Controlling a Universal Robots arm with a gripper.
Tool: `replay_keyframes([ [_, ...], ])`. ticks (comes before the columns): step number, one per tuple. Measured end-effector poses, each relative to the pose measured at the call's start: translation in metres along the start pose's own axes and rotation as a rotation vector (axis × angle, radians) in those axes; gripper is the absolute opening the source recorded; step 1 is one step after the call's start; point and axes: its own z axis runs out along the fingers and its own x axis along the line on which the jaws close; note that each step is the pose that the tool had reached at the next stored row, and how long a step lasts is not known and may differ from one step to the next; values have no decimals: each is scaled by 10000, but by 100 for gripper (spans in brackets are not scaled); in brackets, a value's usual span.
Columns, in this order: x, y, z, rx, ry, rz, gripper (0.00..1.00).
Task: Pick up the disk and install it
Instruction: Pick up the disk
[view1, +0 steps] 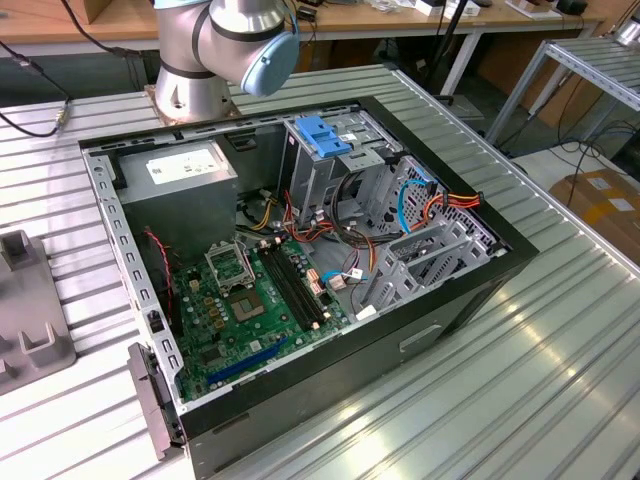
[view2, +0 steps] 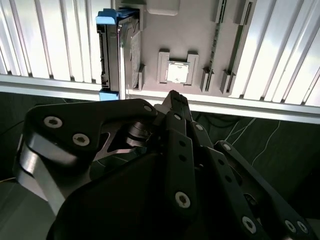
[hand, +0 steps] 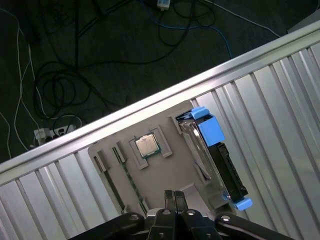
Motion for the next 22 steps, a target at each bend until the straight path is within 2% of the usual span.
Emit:
replay_keyframes([
  [22, 0, 0, 0, -8, 20, -1117, 10],
])
